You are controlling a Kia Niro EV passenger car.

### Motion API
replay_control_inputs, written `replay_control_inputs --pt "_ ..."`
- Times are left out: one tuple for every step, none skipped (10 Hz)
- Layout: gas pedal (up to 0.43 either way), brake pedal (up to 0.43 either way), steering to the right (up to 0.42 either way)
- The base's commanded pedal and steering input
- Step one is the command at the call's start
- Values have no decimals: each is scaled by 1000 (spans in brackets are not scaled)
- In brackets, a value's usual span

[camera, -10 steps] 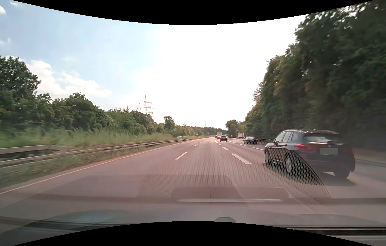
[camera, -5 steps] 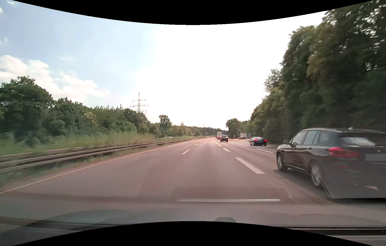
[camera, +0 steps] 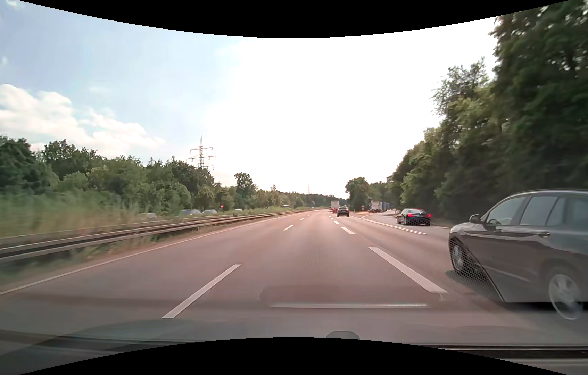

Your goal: Follow the waypoints while adhering to traffic rules and regulations

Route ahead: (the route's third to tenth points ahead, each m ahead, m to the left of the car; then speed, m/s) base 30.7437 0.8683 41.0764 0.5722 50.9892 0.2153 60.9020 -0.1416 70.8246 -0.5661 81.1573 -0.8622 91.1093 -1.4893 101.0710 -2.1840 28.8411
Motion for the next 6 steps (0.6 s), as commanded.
replay_control_inputs --pt "157 0 -1" --pt "157 0 -1" --pt "157 0 0" --pt "157 0 0" --pt "157 0 0" --pt "157 0 0"
